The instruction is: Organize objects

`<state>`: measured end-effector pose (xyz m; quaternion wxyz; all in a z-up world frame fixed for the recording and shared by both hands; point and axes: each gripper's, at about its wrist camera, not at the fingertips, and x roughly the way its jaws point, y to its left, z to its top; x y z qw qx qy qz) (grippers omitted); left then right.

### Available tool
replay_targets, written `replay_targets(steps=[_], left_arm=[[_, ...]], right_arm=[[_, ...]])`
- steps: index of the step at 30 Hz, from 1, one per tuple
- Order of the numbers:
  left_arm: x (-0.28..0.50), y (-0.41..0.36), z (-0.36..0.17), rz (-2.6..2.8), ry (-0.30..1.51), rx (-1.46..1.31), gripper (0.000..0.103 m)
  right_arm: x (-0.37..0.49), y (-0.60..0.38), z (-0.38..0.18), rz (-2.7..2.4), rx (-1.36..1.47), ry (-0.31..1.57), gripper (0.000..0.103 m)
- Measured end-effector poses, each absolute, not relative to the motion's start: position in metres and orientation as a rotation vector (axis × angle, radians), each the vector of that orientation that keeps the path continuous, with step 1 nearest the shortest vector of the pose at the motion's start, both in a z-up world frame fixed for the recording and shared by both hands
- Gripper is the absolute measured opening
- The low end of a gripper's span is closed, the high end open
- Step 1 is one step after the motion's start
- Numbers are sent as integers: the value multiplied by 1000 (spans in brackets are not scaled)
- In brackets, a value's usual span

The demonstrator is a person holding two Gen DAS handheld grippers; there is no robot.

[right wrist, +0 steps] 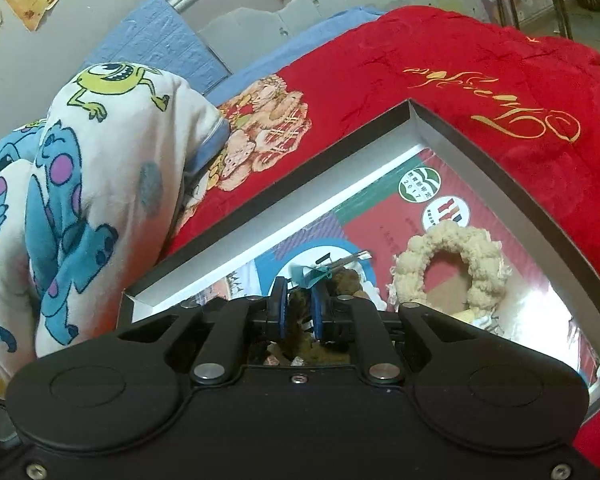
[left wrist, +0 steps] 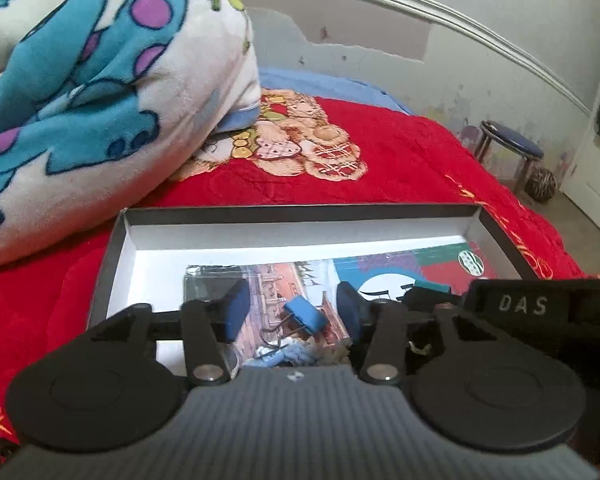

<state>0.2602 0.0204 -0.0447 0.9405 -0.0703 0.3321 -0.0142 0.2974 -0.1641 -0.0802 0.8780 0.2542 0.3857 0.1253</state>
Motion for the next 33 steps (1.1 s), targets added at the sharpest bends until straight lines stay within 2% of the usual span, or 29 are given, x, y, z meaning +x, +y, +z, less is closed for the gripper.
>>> replay_targets(steps=[3, 5, 8, 10, 13, 18, 24, 26, 33], left_arm=[[262, 26, -44, -14, 701, -168, 76], [259, 29, -42, -6, 701, -178, 78], [257, 36, -37, 20, 701, -192, 84], [254, 41, -31, 29, 692, -176, 92], [245, 50, -20, 84, 673, -137, 93], [220, 71, 10, 161, 650, -165, 93], [163, 73, 59, 206, 573, -77, 103], [140, 69, 71, 188, 561, -50, 103], [75, 39, 94, 135, 508, 38, 103]], right_arm=[[297, -165, -79, 259, 535, 803, 15], [296, -167, -77, 267, 554, 804, 19], [294, -169, -73, 275, 576, 800, 33], [292, -170, -69, 280, 588, 786, 39], [286, -172, -59, 290, 613, 763, 49], [271, -168, -34, 349, 607, 703, 78], [230, -162, 3, 449, 627, 652, 98], [212, -161, 17, 465, 608, 642, 103], [152, -167, 71, 430, 420, 593, 103]])
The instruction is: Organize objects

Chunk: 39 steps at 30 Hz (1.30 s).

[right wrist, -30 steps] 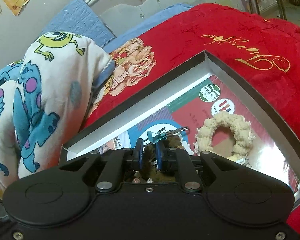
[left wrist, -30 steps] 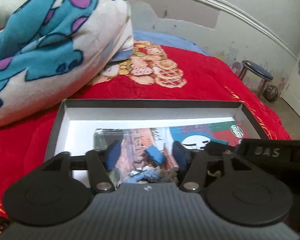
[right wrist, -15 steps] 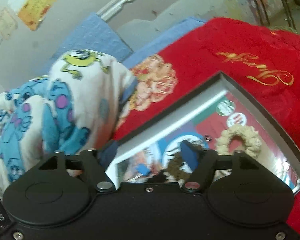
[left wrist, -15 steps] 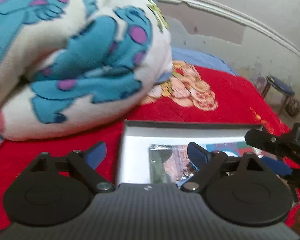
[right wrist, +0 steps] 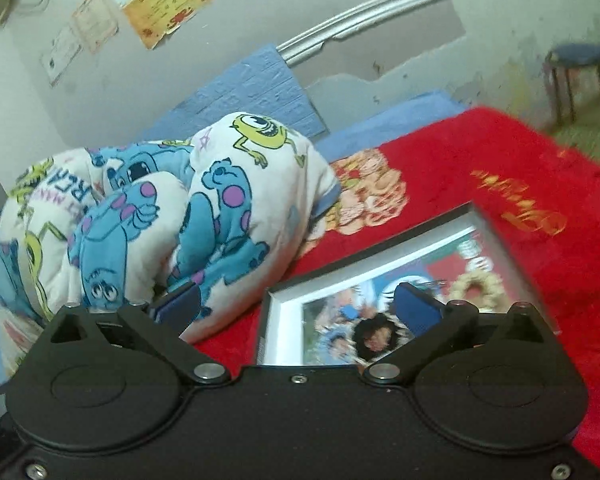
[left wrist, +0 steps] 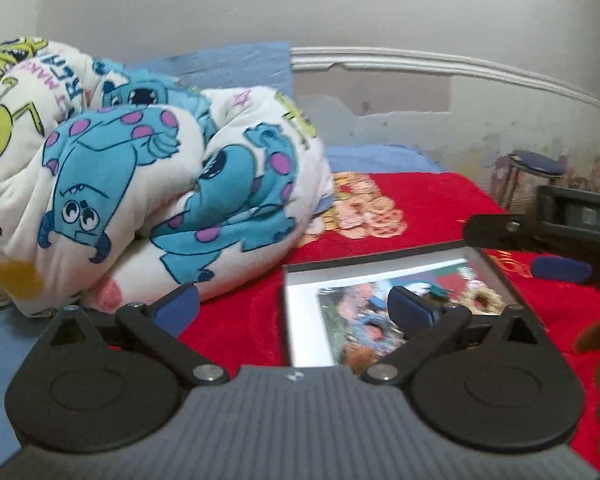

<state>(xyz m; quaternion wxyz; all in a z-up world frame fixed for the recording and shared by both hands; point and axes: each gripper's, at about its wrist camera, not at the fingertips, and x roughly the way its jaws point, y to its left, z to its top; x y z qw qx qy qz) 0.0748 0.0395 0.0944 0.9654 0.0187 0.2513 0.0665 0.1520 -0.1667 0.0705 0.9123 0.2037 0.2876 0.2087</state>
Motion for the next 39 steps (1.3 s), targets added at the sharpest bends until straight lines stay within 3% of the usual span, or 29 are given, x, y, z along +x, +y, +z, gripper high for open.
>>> replay_targets(steps=[6, 13, 25, 39], left_arm=[[31, 16, 85, 33, 495, -17, 103], [3, -9, 56, -44, 627, -19, 103], [24, -2, 33, 26, 822, -51, 103], [12, -1, 48, 10, 767, -68, 103]], right_arm=[[80, -194, 84, 337, 198, 559, 103], [-1, -257, 39, 70, 176, 563, 103], [19, -230, 22, 107, 81, 606, 103], [20, -225, 21, 98, 86, 606, 103]])
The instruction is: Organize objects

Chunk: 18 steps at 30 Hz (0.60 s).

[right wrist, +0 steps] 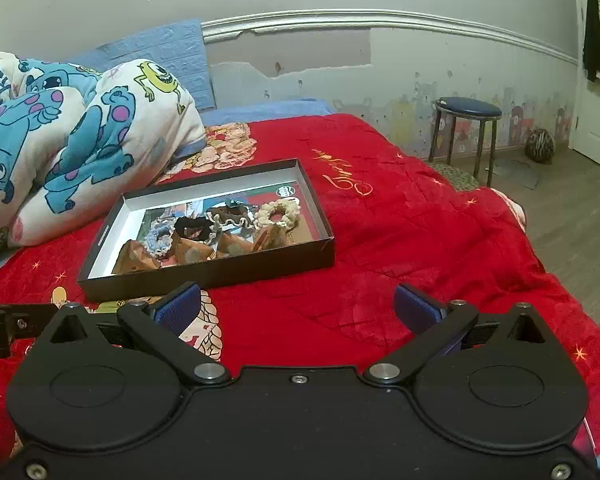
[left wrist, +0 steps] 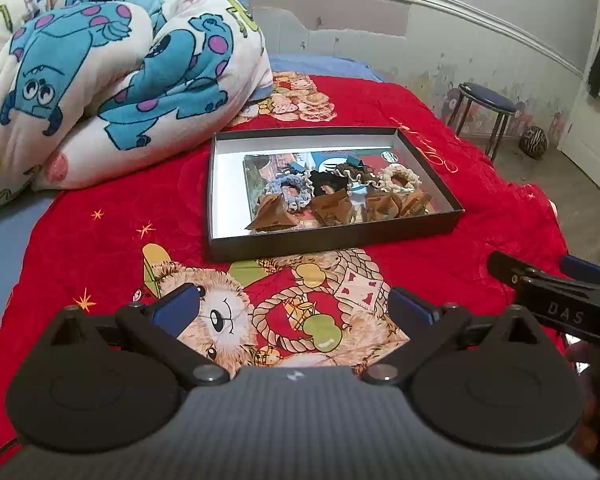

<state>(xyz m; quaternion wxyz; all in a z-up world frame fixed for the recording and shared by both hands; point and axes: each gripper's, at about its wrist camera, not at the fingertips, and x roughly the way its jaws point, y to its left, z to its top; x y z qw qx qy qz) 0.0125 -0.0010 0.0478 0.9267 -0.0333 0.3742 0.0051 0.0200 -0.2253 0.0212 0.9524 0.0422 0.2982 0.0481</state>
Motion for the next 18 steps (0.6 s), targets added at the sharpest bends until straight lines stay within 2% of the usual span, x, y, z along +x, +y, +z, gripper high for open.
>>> replay_targets(steps=[18], left_arm=[[21, 9, 41, 11, 869, -128, 103]], right_arm=[[24, -220, 13, 118, 104, 643, 103]])
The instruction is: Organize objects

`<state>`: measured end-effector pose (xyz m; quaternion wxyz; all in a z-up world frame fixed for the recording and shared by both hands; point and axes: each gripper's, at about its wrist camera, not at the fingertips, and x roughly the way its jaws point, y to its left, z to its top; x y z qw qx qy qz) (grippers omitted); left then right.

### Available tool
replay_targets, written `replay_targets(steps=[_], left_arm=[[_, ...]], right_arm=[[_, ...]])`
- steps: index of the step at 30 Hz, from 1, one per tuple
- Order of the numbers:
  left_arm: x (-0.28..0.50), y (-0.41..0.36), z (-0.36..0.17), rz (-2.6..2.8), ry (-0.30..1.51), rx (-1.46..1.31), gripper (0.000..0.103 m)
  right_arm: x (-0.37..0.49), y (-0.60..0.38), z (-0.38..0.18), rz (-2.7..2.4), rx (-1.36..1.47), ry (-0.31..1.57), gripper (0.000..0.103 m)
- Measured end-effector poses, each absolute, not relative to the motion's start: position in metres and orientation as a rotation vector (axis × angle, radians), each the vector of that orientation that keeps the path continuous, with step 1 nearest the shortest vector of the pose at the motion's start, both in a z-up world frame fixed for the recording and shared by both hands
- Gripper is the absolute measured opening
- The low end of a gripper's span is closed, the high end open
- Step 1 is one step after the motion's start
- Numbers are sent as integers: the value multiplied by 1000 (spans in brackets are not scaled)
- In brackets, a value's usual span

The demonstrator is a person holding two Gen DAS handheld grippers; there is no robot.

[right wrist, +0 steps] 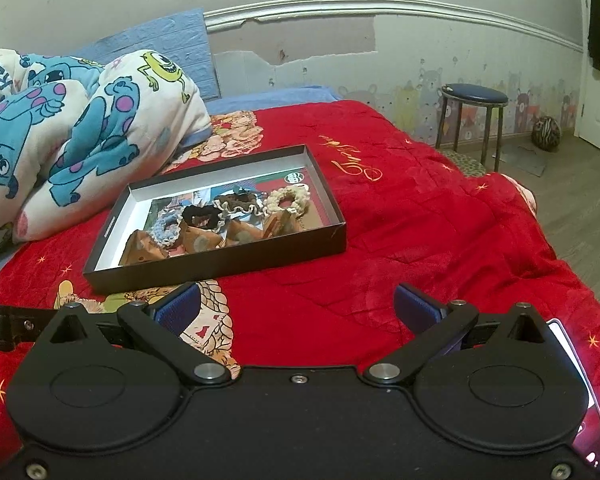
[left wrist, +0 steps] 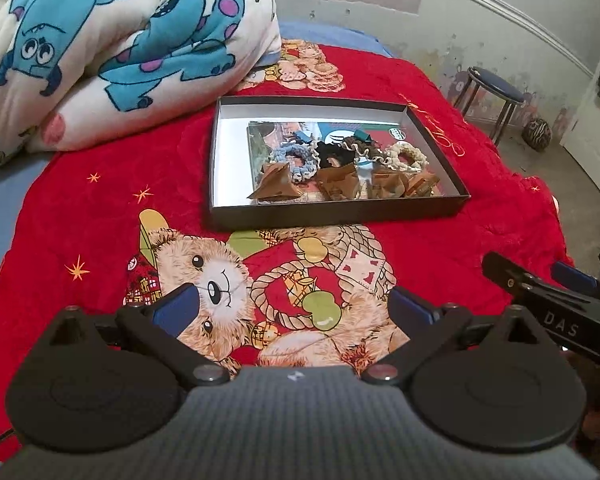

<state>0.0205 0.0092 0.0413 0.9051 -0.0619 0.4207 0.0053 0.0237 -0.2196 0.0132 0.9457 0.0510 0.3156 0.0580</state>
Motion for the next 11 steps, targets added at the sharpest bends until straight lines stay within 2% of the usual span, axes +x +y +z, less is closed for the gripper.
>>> replay_targets(steps=[11], left_arm=[[18, 4, 44, -2, 846, -105, 103]], right_arm=[[24, -218, 12, 127, 112, 646, 103]])
